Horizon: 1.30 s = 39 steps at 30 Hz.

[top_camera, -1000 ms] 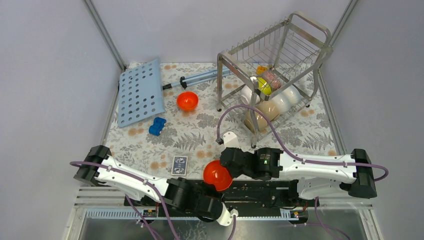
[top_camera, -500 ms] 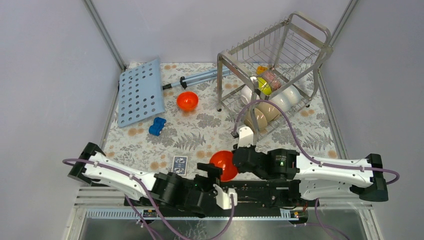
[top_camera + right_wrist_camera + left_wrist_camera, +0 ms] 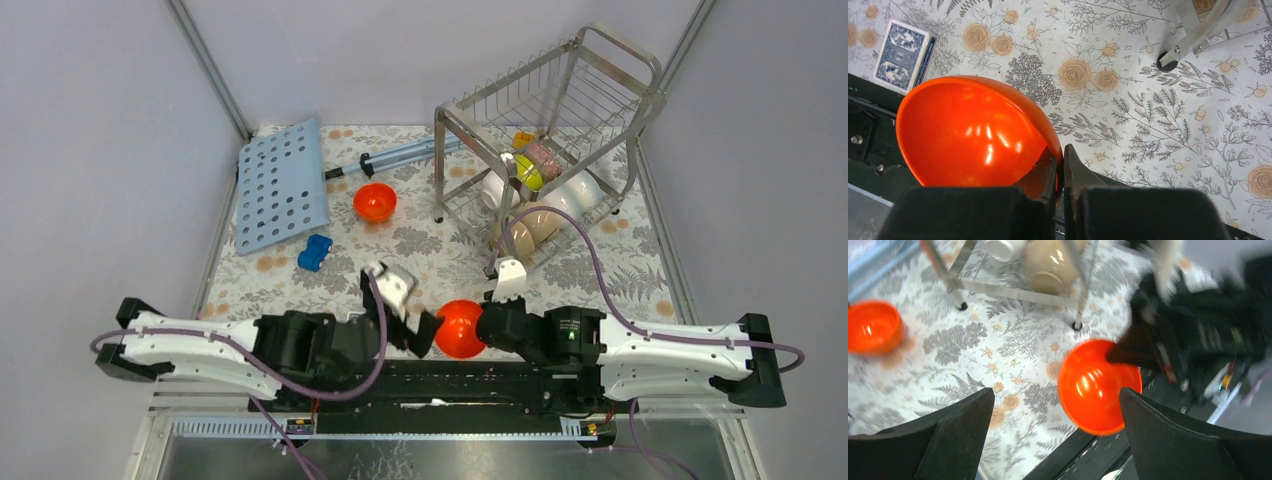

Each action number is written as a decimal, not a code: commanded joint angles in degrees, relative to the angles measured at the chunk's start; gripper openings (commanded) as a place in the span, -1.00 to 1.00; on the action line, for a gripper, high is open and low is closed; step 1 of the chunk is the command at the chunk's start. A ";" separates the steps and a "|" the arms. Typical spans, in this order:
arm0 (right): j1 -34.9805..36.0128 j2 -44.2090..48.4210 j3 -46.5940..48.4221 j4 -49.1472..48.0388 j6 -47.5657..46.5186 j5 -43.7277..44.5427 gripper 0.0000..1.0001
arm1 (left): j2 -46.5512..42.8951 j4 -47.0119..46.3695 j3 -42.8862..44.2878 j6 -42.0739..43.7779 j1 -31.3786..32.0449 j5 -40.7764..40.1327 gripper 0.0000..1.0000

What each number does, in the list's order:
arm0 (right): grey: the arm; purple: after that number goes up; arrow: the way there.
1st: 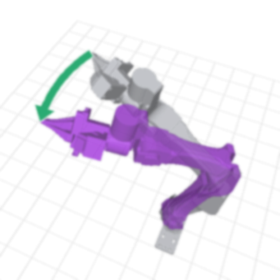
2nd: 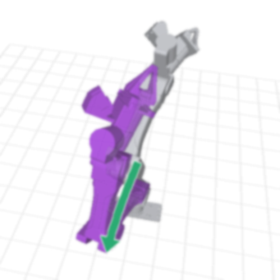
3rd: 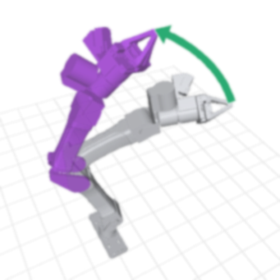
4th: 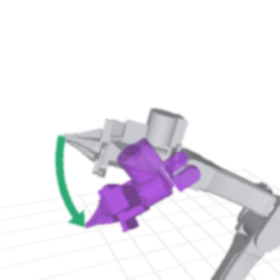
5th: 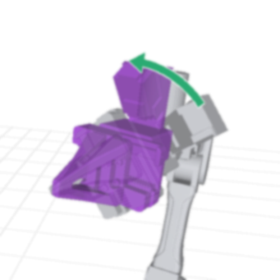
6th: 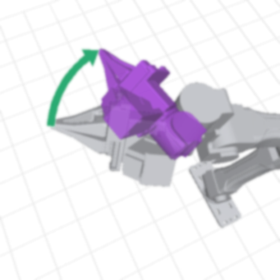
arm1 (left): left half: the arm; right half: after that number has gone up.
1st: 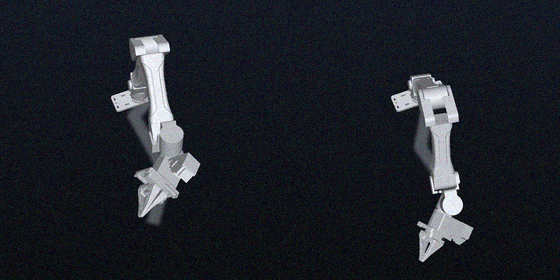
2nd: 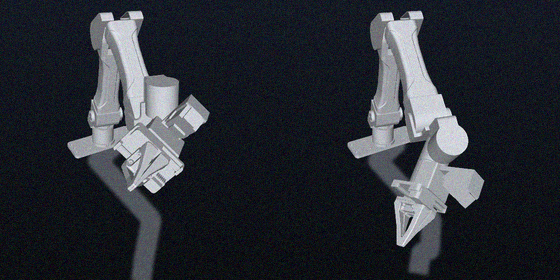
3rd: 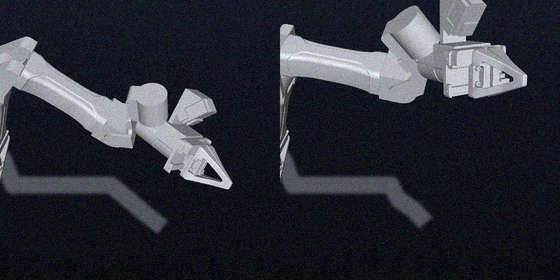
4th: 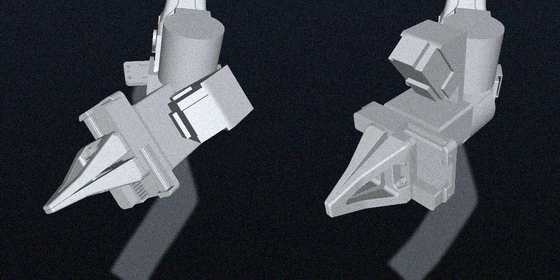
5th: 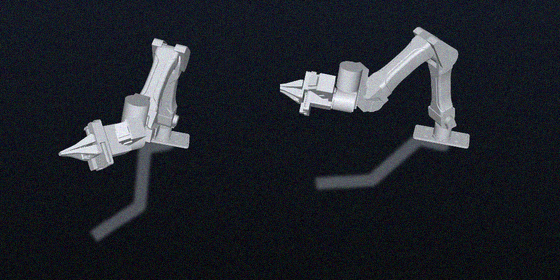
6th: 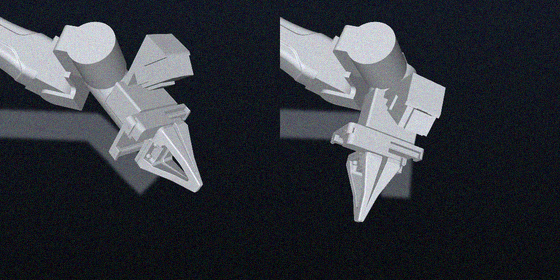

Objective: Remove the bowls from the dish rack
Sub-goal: Place the bowl with the bowl.

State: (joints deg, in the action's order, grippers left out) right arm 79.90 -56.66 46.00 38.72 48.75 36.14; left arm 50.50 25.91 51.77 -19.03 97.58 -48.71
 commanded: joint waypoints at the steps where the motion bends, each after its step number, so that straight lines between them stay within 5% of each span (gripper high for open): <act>1: 0.43 1.43 -0.44 -2.07 4.61 4.75 -1.00 | 1.14 0.13 0.29 -29.55 -11.71 6.97 0.97; 6: 0.43 0.00 0.06 -1.17 8.84 6.68 -1.00 | 11.41 10.05 3.44 -45.48 -22.04 20.21 0.98; 15: 0.42 -2.99 0.72 1.19 18.44 9.07 -1.00 | 12.32 10.40 0.98 -49.97 -22.16 19.19 0.96; 26: -1.34 -7.83 3.35 1.34 19.66 8.39 -1.00 | 11.29 11.85 -1.04 -48.23 -22.16 17.77 -0.05; 39: -2.82 -8.81 3.84 -2.25 17.60 5.45 -1.00 | 15.20 11.73 -1.19 -44.94 -22.17 18.24 -0.15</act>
State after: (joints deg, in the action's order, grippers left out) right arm 77.65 -65.25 47.20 39.13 65.89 40.86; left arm 64.25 38.17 50.48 -65.73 75.57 -30.13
